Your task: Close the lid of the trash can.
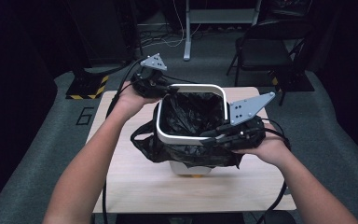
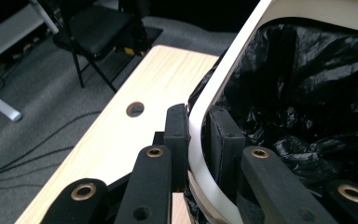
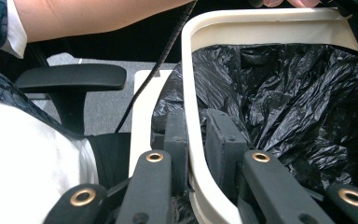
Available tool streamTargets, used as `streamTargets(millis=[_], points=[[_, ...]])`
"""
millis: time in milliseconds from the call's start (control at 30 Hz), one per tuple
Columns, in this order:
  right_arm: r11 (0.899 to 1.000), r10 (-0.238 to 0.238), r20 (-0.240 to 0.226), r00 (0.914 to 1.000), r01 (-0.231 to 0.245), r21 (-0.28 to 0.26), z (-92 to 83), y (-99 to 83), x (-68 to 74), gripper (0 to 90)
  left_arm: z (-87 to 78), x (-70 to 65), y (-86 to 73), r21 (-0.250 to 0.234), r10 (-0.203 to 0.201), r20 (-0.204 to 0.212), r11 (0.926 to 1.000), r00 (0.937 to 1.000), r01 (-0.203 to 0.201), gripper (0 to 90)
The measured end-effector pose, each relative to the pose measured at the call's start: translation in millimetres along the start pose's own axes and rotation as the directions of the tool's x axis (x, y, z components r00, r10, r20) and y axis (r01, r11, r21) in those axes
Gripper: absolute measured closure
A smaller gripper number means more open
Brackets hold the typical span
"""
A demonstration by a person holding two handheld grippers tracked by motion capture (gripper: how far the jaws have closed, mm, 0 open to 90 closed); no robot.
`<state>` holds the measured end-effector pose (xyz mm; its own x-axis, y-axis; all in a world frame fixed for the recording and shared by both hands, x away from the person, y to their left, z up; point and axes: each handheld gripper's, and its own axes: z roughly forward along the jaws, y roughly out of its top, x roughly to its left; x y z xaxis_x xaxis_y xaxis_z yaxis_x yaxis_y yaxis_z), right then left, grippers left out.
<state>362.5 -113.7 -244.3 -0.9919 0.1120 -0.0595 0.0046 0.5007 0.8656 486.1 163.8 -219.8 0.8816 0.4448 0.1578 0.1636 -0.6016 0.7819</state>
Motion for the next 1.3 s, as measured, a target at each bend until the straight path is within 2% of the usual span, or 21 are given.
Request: streamTargets(millis=[300,567,700,800,933,1033,1167,1300], points=[[0.999,0.023,-0.009,0.9997,-0.023,-0.042,2.3,-8.2,-3.4,77.8,1.7,1.7,-1.1,0.021,-0.003,0.001,0.9998,1.0000,0.003,78.9],[0.999,0.029,-0.006,0.9995,-0.030,-0.042,3.5,-11.1,-6.1,76.2,0.3,1.5,-2.9,0.027,-0.007,-0.017,0.9996,0.9998,0.007,78.9],[0.999,0.031,-0.005,0.9995,-0.031,-0.044,4.2,-11.7,-6.0,75.6,-6.4,-2.5,0.1,0.023,0.032,-0.054,0.9992,0.9980,-0.031,78.8],[0.997,0.049,-0.019,0.9986,-0.050,-0.054,4.7,-13.4,-7.0,75.3,-6.6,-2.8,-0.3,0.045,0.039,-0.055,0.9983,0.9977,-0.037,78.6],[0.997,0.054,-0.022,0.9983,-0.055,-0.054,5.4,-13.2,-8.2,75.5,-0.8,-1.1,-6.2,0.045,0.028,-0.050,0.9986,0.9983,-0.026,78.6],[0.997,0.054,-0.017,0.9984,-0.055,-0.046,6.4,-12.4,-8.6,75.6,-0.5,2.3,-9.8,0.017,0.005,-0.032,0.9999,0.9995,-0.005,78.9],[0.998,0.052,-0.009,0.9986,-0.053,-0.044,6.3,-12.3,-9.2,75.2,1.8,3.8,-9.9,0.006,-0.004,-0.035,1.0000,0.9994,0.004,79.0],[0.997,0.054,0.014,0.9984,-0.054,-0.052,2.2,-12.6,-11.1,68.8,4.0,5.8,-10.1,-0.002,-0.010,-0.035,0.9999,0.9993,0.010,79.1]])
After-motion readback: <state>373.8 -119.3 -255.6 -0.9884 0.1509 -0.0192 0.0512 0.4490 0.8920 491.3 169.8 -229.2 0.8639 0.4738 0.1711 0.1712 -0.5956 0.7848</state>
